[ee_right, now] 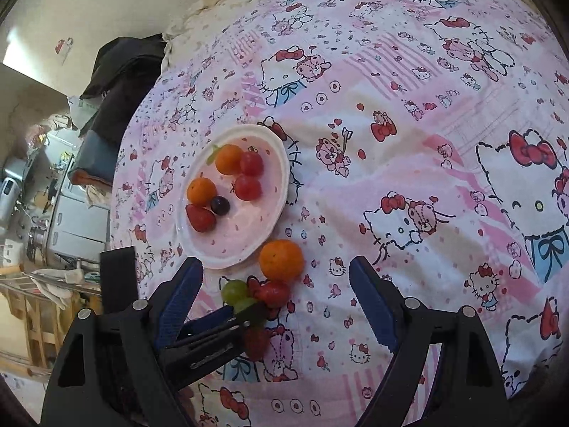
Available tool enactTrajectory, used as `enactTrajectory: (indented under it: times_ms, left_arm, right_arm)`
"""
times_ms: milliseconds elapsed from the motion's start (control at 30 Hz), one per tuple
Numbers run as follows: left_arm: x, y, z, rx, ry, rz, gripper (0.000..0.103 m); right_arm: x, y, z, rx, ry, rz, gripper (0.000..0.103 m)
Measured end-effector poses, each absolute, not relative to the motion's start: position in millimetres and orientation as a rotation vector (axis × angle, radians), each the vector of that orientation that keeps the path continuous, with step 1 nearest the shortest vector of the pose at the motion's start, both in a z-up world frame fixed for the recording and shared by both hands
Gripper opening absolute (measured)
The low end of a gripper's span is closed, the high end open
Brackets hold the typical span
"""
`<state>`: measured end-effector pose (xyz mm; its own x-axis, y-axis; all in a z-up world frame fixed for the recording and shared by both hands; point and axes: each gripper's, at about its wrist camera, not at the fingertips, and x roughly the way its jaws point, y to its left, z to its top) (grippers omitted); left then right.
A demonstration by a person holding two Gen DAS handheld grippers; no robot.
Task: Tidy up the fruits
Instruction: 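Grasp a green grape from the cluster with the left tool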
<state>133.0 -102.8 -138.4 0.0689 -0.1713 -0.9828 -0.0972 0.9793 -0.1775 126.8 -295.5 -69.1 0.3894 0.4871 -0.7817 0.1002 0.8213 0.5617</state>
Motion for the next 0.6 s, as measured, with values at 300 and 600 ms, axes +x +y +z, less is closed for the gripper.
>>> enactTrajectory:
  times_ms: [300,600]
  left_arm:
    - [127.3,-107.5,-120.5,-0.245,1.484,-0.089,0.023]
    - [107.5,-48.4,-62.7,-0.223,1.341,-0.08,0.023]
  right_arm:
    - [124.7,-297.3,-61.7,0.583,1.146,0.269,0.087]
    - [119.2,-286.0,-66.8,0.558,1.189,0.296,0.087]
